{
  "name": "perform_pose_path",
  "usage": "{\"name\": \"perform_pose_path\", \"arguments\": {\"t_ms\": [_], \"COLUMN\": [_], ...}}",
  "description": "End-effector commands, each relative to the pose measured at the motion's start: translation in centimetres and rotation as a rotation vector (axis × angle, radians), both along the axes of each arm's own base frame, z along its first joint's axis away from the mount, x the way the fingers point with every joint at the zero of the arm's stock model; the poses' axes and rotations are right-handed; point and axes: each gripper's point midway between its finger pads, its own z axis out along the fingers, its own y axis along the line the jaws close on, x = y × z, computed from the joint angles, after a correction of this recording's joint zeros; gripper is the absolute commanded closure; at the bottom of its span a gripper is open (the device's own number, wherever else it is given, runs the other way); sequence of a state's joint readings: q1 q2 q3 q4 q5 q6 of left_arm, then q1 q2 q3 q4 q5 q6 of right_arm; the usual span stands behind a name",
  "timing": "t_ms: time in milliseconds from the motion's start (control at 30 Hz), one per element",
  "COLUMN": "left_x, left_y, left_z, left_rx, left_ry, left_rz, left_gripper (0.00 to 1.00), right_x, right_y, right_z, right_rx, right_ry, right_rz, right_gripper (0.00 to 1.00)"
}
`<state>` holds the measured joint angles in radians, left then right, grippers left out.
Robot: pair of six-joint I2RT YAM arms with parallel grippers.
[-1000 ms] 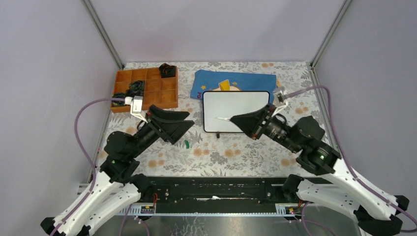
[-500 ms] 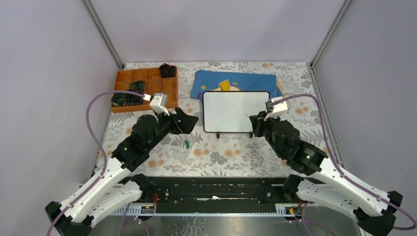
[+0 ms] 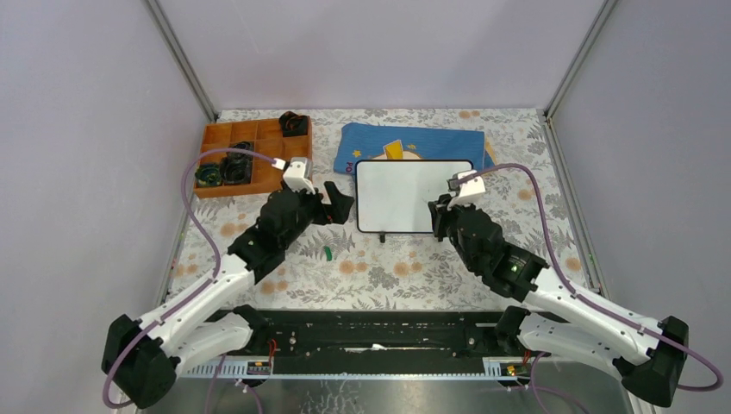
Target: Write a sentence on the whiteboard
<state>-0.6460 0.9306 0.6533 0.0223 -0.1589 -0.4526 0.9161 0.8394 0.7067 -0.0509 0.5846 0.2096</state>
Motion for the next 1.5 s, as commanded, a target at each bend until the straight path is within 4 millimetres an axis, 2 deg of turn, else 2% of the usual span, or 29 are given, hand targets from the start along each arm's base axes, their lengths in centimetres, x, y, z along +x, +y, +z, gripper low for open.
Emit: {"name": "perform_pose_path", "arguments": {"t_ms": [0, 67, 133, 267, 400, 600, 833, 1067, 1233, 1467], "left_x": [2.8, 3.7, 4.0, 3.8, 4.3, 6.4, 7.3, 7.2, 7.1, 6.8], "left_y": [0.1, 0.4, -0.2, -2.7, -4.2, -3.2, -2.6, -2.7, -2.8, -3.2], "left_z": [2.6, 1.9, 1.9, 2.2, 0.9, -2.3, -5.4, -6.4, -7.5, -7.1], "left_rx": [-0.088, -0.187, -0.274, -0.379, -0.404, -0.395, -0.337, -0.412, -0.45, -0.486], "left_ry": [-0.069, -0.013, 0.014, 0.015, 0.042, 0.101, 0.132, 0.061, 0.037, -0.007], "left_rz": [-0.062, -0.095, -0.143, -0.306, -0.415, -0.404, -0.4, -0.477, -0.502, -0.547], "left_gripper": [0.01, 0.01, 0.01, 0.01, 0.01, 0.03, 0.04, 0.09, 0.14, 0.19], "right_x": [0.6, 0.1, -0.4, 0.1, 0.3, 0.6, 0.2, -0.7, -0.9, -0.5], "right_y": [0.9, 1.8, 2.5, 2.5, 3.2, 5.1, 6.9, 8.3, 8.3, 8.2], "right_z": [3.4, 3.9, 4.2, 3.7, 3.9, 4.6, 4.3, 3.7, 3.6, 3.2], "right_rx": [0.142, 0.159, 0.163, 0.127, 0.057, 0.075, 0.078, 0.1, 0.093, 0.097], "right_ry": [-0.103, -0.127, -0.147, -0.141, -0.216, -0.234, -0.24, -0.224, -0.217, -0.214], "right_rz": [0.004, 0.069, 0.129, 0.082, 0.022, 0.032, 0.126, 0.218, 0.229, 0.199], "right_gripper": [1.0, 1.0, 1.0, 1.0, 1.0, 1.0, 1.0, 1.0, 1.0, 1.0]}}
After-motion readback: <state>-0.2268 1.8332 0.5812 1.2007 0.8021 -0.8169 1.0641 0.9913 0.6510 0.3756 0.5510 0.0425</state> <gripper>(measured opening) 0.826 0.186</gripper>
